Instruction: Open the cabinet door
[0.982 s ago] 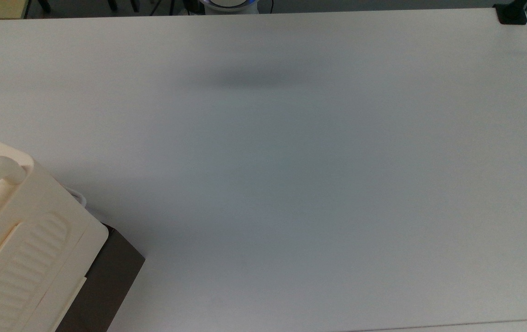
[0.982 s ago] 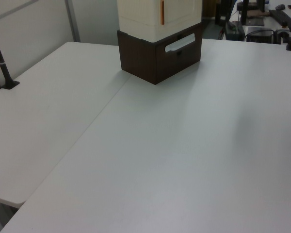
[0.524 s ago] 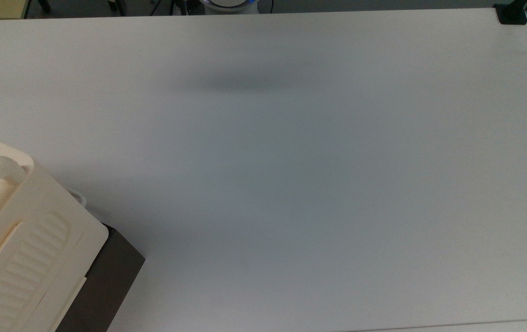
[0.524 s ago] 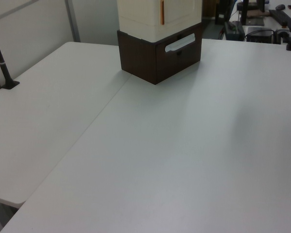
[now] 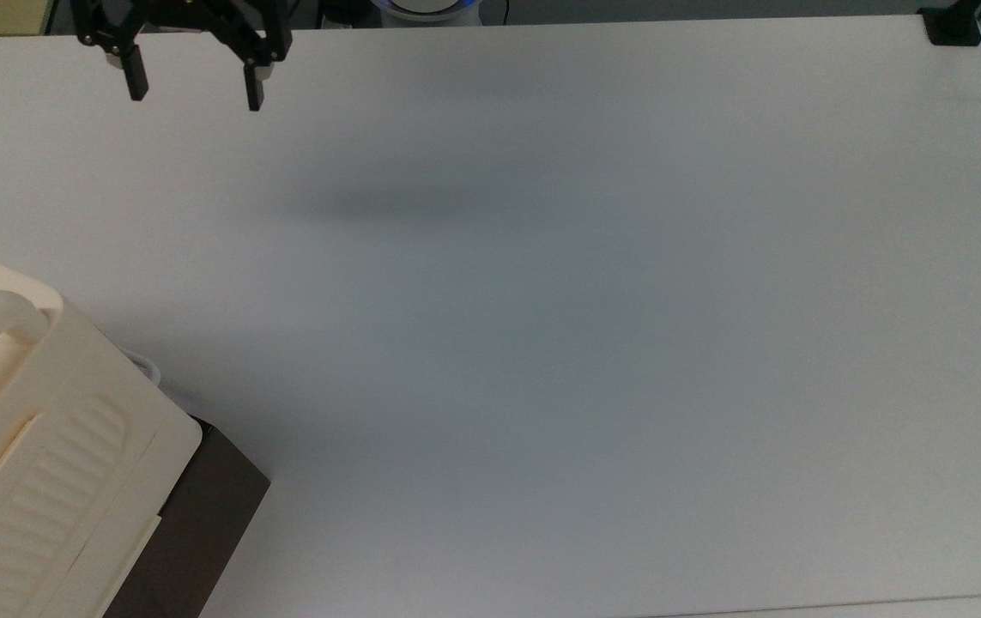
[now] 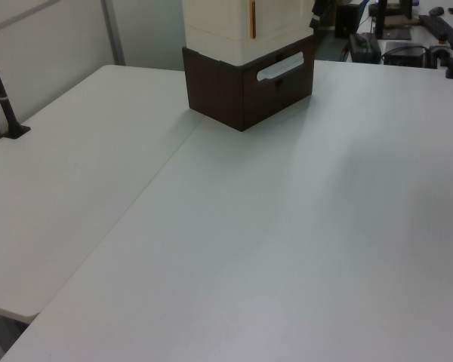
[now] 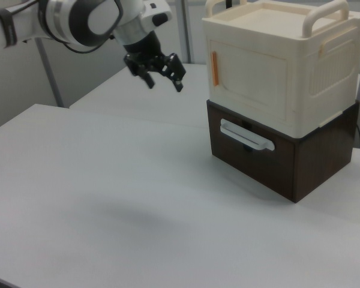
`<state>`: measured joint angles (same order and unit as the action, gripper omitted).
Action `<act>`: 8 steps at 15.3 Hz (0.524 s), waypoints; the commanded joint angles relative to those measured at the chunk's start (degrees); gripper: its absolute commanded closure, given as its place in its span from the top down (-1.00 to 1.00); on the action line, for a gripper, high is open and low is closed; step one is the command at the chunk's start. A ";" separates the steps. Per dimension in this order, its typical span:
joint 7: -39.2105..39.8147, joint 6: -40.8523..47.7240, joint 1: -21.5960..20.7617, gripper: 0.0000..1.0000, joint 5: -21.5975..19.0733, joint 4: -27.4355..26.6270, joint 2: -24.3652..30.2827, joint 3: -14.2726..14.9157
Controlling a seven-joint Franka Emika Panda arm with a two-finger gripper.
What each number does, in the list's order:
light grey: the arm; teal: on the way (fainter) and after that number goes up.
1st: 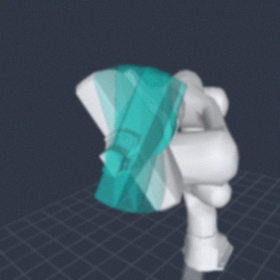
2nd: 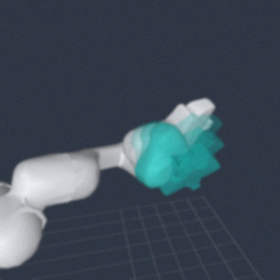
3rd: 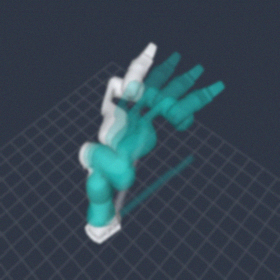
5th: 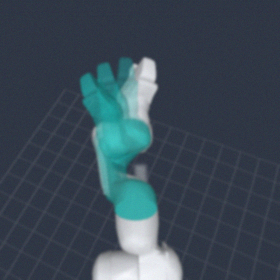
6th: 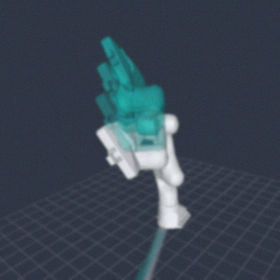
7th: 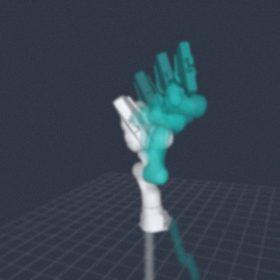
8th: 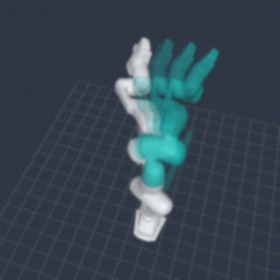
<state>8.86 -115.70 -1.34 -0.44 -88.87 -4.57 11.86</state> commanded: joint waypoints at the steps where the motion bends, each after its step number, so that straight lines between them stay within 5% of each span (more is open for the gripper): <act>1: -1.81 -9.34 0.73 0.36 -0.70 -0.78 -1.92 -0.08; 4: -7.00 -16.64 0.73 -0.08 -4.22 -0.34 -3.86 0.00; 8: -13.68 -24.46 0.29 -0.07 -4.31 -0.08 -6.14 0.00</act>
<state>0.00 -134.67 -0.62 -3.99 -88.94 -9.50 11.88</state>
